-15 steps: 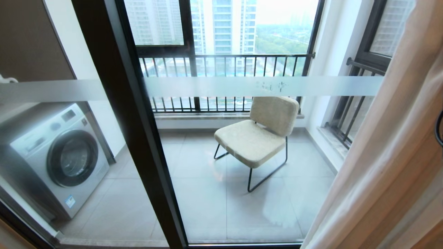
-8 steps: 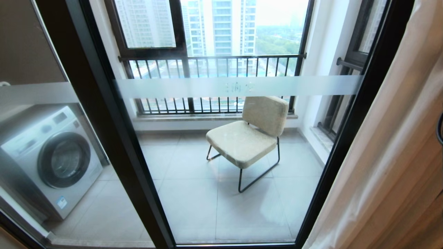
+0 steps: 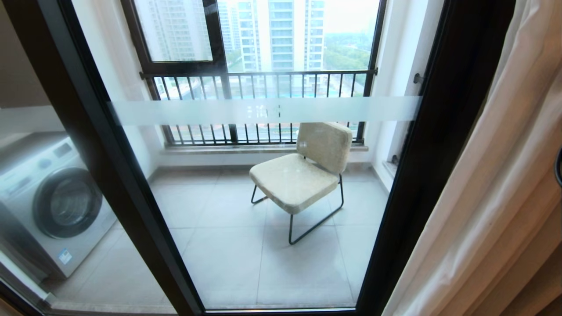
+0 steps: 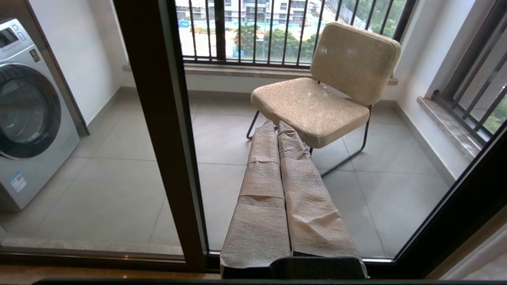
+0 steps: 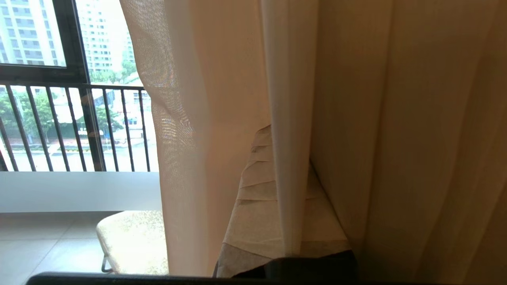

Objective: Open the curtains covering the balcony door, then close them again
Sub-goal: Pull the inner curtains open on both sides

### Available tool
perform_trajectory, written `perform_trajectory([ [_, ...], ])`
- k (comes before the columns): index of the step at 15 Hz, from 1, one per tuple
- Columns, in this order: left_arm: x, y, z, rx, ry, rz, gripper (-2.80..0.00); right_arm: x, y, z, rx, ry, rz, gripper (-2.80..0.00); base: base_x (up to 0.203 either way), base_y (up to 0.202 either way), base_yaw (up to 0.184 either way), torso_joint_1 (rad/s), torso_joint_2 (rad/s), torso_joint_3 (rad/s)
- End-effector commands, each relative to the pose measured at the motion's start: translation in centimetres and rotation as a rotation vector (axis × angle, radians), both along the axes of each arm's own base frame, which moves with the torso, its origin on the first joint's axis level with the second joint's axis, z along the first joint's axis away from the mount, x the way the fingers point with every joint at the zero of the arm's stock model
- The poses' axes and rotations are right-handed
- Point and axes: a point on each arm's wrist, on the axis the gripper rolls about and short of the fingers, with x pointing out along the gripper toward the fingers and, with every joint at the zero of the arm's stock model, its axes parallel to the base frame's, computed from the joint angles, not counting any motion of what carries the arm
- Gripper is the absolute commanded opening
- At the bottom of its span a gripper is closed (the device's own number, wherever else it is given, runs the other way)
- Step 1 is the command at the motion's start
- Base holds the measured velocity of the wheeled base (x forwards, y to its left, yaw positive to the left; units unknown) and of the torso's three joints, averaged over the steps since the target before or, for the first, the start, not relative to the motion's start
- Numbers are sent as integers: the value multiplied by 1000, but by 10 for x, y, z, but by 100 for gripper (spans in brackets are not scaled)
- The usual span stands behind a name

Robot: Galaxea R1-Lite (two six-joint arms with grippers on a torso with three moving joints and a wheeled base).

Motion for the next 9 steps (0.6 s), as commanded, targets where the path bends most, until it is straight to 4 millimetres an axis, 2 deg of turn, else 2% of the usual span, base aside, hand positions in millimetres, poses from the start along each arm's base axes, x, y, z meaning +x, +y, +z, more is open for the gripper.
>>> perform_trajectory([
  [1, 0, 0, 0, -1, -2, 1, -280, -1, 0, -1, -1, 0, 0, -280, 0, -187, -1, 2, 4, -2],
  [6, 0, 0, 0, -1, -2, 1, -280, -2, 0, -1, -1, -1, -1, -280, 0, -187, 0, 4, 3, 2],
  [9, 0, 0, 0, -1, -2, 1, -280, -4, -1, 1, -1, -7, -9, -280, 0, -34, -2, 2, 2, 0],
])
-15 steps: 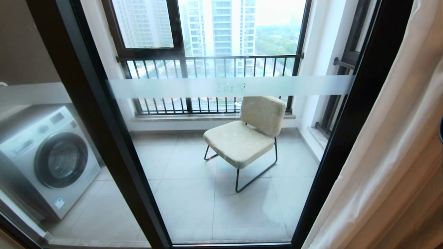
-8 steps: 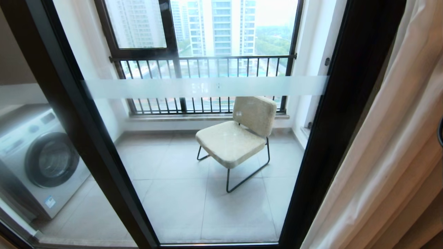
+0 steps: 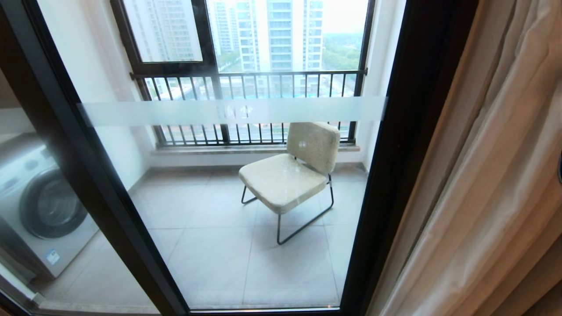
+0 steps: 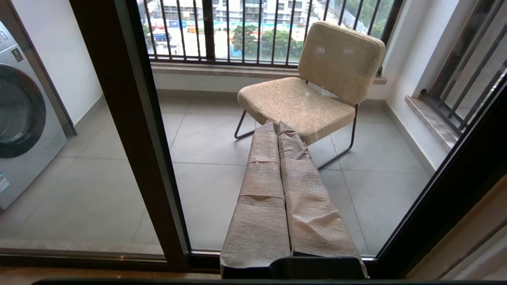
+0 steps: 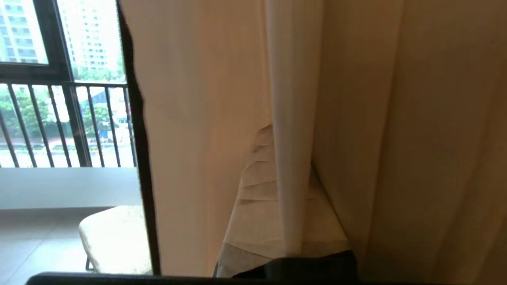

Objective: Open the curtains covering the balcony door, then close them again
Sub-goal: Pull the inner curtains open on both sides

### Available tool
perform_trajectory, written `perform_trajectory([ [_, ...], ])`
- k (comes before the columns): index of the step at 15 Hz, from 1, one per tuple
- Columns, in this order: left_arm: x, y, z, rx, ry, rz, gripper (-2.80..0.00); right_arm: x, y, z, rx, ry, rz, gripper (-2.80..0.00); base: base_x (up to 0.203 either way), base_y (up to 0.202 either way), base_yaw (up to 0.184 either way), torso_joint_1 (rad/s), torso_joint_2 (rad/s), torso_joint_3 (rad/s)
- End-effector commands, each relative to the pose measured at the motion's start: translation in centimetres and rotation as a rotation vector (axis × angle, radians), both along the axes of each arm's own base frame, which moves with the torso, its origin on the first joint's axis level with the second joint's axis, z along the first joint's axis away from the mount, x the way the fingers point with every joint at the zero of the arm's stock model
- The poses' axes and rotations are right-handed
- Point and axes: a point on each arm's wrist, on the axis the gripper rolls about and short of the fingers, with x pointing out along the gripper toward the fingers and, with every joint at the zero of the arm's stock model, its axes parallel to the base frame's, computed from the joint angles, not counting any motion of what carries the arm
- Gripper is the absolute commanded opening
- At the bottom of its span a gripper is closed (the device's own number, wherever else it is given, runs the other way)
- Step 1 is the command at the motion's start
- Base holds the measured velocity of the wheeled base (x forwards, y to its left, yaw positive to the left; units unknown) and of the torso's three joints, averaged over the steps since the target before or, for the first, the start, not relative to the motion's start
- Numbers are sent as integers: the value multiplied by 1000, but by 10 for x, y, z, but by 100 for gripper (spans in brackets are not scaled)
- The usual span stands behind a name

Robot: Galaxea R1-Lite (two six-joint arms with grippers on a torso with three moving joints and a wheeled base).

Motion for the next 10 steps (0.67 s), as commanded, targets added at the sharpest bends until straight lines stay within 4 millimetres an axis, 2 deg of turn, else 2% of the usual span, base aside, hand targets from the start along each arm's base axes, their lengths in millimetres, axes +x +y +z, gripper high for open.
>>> perform_trajectory([
  [1, 0, 0, 0, -1, -2, 0, -280, -3, -2, 3, -2, -16, -9, -280, 0, 0, 0, 0, 0, 0],
  [6, 0, 0, 0, -1, 0, 0, -280, -5, -12, 5, 0, -22, -50, -280, 0, 0, 0, 0, 0, 0],
  [10, 0, 0, 0, -1, -2, 0, -280, -7, -33, 2, 5, -12, -131, -280, 0, 0, 0, 0, 0, 0],
])
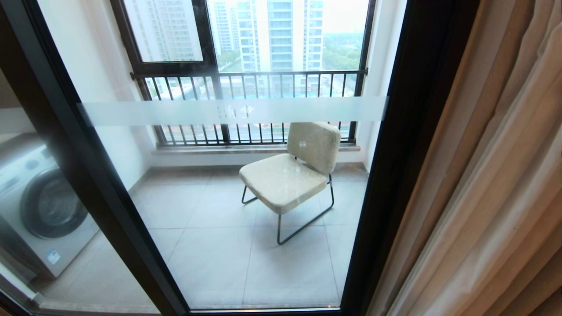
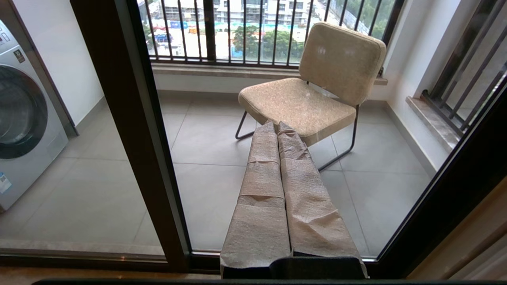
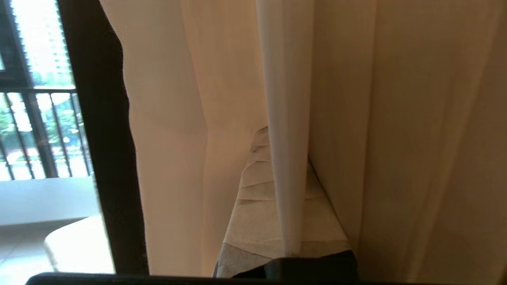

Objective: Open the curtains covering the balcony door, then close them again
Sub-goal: Pull the inner curtains open on both sides

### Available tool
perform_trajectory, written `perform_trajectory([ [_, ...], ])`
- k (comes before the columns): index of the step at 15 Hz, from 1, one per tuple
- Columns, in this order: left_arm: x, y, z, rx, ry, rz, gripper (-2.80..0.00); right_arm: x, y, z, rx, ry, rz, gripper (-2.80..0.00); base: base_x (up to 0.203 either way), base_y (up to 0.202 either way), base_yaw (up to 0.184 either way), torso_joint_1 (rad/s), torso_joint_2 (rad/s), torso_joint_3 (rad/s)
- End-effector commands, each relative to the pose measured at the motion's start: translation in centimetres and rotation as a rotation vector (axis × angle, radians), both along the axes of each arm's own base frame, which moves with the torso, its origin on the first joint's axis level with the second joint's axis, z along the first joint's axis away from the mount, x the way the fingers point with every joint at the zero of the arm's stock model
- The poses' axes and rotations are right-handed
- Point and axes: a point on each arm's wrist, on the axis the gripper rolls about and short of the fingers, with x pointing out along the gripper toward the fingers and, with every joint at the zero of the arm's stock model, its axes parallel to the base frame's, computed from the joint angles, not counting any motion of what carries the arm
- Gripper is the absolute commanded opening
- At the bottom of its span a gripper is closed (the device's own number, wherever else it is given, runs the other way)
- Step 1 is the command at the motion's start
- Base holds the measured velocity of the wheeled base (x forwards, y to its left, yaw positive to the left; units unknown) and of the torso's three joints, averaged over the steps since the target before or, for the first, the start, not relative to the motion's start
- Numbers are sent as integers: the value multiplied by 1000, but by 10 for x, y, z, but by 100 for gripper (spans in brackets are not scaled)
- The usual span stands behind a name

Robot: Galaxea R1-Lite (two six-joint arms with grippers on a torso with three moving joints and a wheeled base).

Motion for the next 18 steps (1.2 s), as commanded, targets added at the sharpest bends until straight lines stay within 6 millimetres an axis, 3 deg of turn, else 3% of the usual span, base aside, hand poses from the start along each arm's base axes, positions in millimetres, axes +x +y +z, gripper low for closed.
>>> perform_trajectory([
  [1, 0, 0, 0, -1, 0, 0, -280, 0, -16, -3, 13, 7, -56, -280, 0, 0, 0, 0, 0, 0],
  [5, 0, 0, 0, -1, 1, 0, -280, 0, -47, -2, 49, -1, -160, -280, 0, 0, 0, 0, 0, 0],
  [12, 0, 0, 0, -1, 1, 0, -280, -9, -108, -20, 78, 49, -367, -280, 0, 0, 0, 0, 0, 0],
  [14, 0, 0, 0, -1, 1, 0, -280, -10, -116, -20, 79, 49, -391, -280, 0, 0, 0, 0, 0, 0],
  [18, 0, 0, 0, -1, 0, 0, -280, -14, -110, -13, 56, 35, -362, -280, 0, 0, 0, 0, 0, 0],
])
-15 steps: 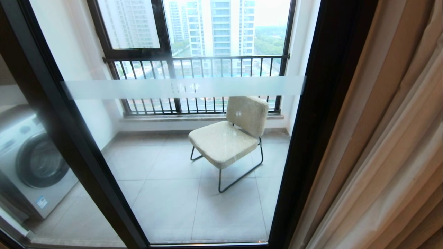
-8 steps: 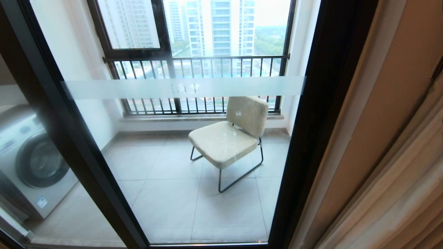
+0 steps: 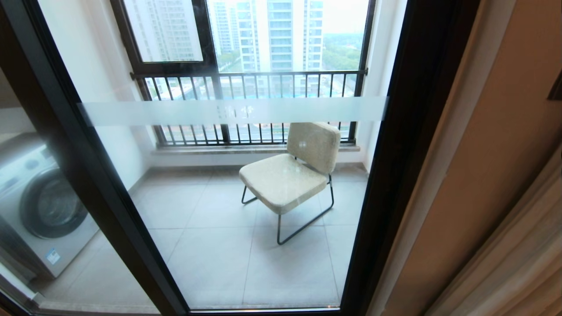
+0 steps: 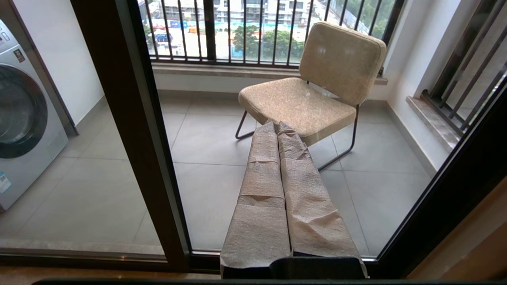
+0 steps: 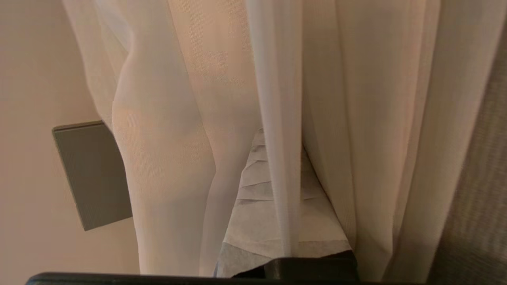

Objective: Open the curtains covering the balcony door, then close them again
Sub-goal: Pull the inner curtains open on both sides

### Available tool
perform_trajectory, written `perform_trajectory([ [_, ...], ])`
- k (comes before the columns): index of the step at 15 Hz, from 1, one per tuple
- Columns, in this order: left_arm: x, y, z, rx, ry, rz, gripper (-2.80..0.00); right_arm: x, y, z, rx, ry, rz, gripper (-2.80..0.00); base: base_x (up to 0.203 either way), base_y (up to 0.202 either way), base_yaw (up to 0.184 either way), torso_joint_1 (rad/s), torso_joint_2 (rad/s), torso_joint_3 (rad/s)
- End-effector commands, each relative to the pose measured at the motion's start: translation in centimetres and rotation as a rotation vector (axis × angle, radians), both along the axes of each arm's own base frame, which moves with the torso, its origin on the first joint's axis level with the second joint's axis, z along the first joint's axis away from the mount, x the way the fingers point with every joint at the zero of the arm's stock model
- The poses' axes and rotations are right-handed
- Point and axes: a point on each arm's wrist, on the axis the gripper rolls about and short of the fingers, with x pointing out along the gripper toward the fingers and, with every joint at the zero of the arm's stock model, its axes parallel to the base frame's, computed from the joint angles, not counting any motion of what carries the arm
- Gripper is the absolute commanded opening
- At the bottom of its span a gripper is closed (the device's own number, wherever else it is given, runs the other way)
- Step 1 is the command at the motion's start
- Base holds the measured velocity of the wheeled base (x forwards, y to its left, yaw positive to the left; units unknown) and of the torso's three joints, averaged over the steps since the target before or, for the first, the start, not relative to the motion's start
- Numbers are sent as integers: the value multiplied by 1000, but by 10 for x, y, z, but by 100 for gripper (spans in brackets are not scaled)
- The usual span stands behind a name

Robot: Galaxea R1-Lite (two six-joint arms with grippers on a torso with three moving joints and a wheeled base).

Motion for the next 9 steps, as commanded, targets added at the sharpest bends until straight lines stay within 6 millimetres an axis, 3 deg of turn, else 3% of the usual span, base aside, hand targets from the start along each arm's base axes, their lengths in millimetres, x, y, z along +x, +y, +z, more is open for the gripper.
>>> perform_trajectory([
  [1, 0, 0, 0, -1, -2, 0, -280, -2, 6, 3, -19, -3, 53, -280, 0, 0, 0, 0, 0, 0],
  [9, 0, 0, 0, -1, -1, 0, -280, -9, 73, 27, -122, -48, 408, -280, 0, 0, 0, 0, 0, 0],
])
